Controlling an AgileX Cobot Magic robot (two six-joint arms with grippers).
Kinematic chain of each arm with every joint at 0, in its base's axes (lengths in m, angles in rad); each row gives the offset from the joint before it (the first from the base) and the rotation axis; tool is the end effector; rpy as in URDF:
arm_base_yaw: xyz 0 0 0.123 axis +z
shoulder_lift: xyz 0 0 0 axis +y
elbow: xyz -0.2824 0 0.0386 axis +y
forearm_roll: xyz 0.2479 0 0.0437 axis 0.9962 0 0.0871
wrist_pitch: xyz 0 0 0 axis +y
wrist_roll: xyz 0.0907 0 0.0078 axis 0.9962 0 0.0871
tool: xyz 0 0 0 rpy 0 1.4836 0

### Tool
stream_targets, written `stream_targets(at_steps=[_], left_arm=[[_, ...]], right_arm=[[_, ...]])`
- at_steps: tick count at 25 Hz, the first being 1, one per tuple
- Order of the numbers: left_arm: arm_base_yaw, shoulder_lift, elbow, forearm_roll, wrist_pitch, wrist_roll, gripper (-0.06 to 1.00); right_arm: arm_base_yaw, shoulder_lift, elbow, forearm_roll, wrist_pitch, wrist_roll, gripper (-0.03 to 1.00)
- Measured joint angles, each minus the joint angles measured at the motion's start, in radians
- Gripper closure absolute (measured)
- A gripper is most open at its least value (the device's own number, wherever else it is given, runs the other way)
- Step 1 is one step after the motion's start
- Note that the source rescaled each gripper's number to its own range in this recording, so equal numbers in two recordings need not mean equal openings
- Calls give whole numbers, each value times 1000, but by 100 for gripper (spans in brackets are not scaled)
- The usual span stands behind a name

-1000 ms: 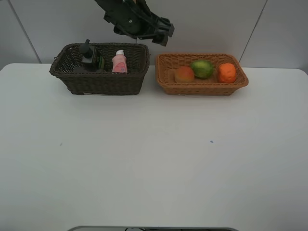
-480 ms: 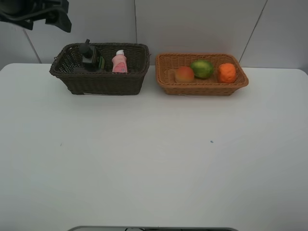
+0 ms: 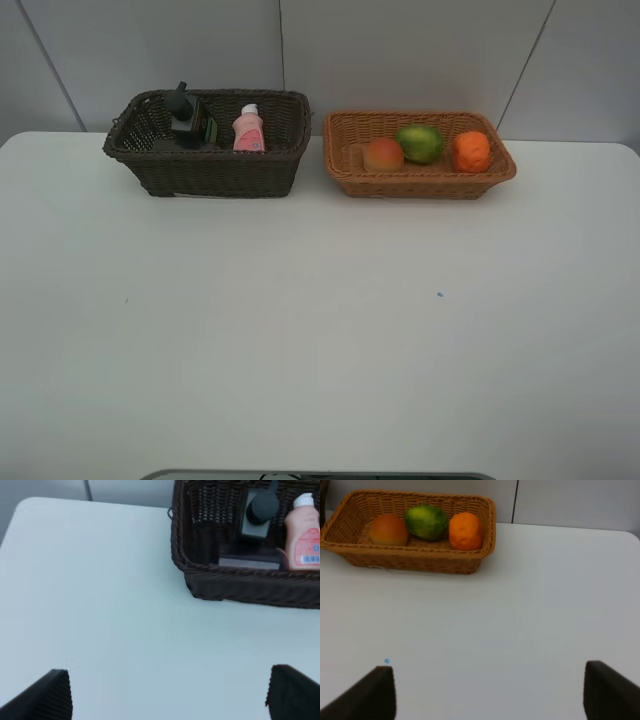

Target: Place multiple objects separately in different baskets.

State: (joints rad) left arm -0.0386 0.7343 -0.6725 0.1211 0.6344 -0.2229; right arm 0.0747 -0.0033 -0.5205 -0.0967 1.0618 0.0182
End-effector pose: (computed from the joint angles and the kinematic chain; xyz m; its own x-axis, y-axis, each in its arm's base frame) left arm 0.1411 0.0011 0.3174 -0.5618 -0.1029 -0.8209 -0.0912 0.9939 -0.0622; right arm -0.0075 -0.0083 0.2830 -0.4325 -0.0614 -0.8995 -0.0112 0.9980 -0.0627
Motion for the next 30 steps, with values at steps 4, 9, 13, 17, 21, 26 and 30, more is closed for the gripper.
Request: stream_targets(at_steps=[4,9,13,17,21,26,30], left_arm=[[1,-192,36,-13,59,3,-6],[1,-339,39,-51,244,82,-6],[1,-423,41,-96,387,169,-6],[1,-523,83,-137,416,216,-6],[1,-631,154,-187,425,223,-6],[1,-723,166,-196,426,223,-6],[1,-740,168,-198,426,223,-6]], right_arm=[[0,0,0,0,0,0,21],[0,0,0,0,0,0,21],[0,0,0,0,0,0,21],[0,0,0,0,0,0,21],[0,0,0,0,0,0,21],[0,0,0,0,0,0,21],[0,0,0,0,0,0,21]])
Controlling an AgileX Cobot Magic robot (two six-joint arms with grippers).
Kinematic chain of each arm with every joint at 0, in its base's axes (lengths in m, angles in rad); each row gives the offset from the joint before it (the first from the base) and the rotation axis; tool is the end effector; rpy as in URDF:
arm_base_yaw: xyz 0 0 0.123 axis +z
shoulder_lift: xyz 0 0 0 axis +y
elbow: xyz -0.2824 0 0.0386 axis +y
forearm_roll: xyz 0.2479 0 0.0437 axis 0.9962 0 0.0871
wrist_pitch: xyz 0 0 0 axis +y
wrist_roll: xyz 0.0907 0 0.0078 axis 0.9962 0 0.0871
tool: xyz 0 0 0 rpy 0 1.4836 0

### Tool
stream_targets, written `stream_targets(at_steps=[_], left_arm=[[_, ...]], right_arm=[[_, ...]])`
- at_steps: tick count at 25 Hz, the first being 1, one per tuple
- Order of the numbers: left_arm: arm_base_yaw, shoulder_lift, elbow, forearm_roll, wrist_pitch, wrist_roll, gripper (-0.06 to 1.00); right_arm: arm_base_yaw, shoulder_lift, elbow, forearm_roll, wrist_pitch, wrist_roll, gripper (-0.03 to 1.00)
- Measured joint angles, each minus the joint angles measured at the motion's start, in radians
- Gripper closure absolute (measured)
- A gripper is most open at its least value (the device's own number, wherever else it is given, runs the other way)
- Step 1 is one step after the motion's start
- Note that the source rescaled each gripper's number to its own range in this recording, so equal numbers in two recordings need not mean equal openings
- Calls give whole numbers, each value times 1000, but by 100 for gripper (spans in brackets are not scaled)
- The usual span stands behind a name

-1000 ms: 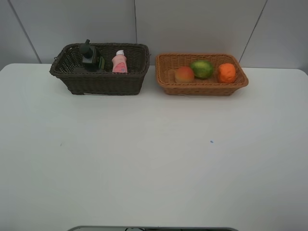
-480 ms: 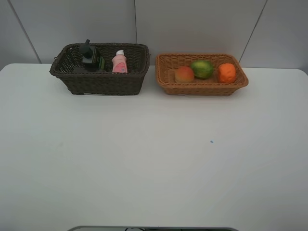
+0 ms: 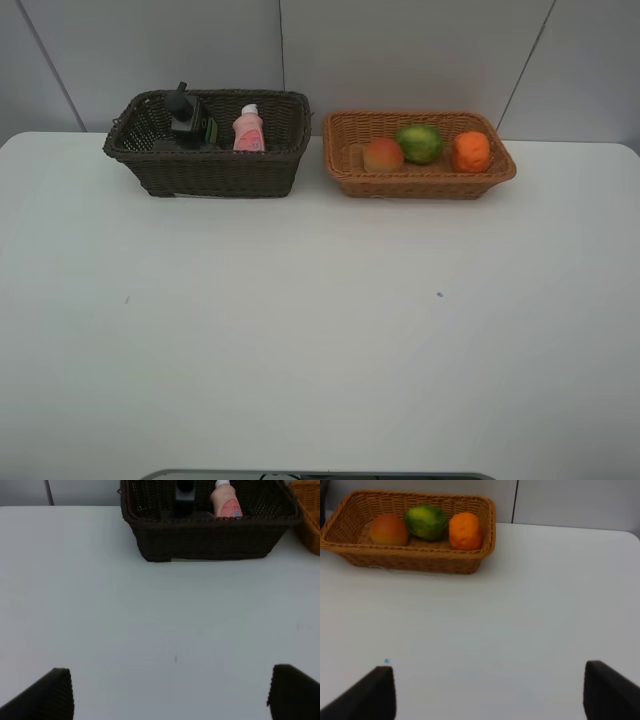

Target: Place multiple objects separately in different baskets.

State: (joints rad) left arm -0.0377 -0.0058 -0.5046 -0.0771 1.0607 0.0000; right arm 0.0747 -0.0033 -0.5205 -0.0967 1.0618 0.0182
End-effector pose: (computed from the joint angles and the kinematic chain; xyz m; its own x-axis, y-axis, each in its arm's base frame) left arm -0.0066 -0.0059 0.2786 -0.4486 -0.0207 -0.8935 0.0809 0.9947 -0.0637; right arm -0.0075 -0.0083 0.2830 -0.4325 -0.0614 -0.8995 -0.0112 0.9980 -0.0627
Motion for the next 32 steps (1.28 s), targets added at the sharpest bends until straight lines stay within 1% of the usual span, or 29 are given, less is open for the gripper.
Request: stream_targets(at_steps=[32], left_arm=[[0,-2,1,-1,0,0,-6]], right_arm=[[0,0,0,0,0,0,21]])
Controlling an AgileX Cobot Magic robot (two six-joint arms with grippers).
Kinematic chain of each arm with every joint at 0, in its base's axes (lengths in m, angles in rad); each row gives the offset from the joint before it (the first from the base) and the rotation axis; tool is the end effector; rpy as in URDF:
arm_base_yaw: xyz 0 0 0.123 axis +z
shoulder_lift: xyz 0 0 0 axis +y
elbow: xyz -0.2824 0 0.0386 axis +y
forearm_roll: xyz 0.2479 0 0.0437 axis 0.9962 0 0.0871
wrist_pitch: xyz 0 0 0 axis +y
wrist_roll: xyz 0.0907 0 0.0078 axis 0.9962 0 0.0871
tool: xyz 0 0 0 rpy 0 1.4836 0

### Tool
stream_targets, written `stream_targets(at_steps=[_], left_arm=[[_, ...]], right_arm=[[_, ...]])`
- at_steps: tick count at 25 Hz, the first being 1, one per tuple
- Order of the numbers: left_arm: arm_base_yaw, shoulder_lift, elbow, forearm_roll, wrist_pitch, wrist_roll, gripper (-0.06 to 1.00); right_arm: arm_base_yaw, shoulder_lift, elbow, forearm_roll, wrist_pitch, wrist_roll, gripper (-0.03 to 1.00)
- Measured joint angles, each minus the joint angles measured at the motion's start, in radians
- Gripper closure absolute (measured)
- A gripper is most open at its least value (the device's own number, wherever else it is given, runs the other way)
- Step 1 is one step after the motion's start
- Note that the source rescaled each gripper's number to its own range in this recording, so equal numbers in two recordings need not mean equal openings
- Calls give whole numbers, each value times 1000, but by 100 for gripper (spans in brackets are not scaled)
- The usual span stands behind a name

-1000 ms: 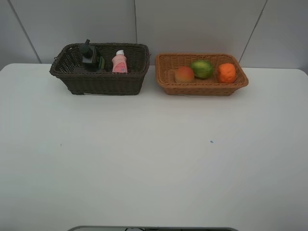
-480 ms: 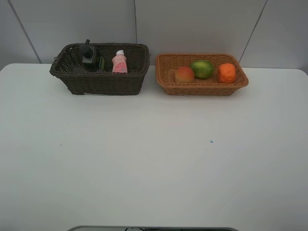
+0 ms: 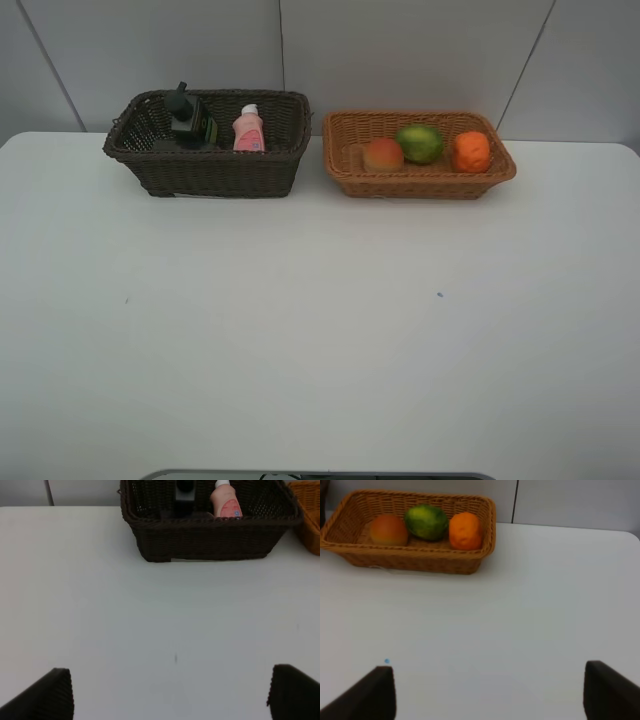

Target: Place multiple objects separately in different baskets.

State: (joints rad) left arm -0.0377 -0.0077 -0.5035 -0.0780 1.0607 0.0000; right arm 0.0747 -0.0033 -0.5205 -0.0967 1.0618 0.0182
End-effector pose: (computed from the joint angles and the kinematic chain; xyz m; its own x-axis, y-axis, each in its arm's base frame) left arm -0.0068 -0.0059 0.2783 -0.4480 -0.0212 -0.8938 0.0814 0.9946 -0.0644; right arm -0.0075 -0.0083 0.2830 -0.4325 -0.0614 -0.8995 -0.0112 0.9980 -0.0627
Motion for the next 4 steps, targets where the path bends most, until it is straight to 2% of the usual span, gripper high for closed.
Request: stream_targets(at_steps=[4], left_arm=[[0,0,0,0,0,0,-6]], right_arm=[[0,0,0,0,0,0,21]])
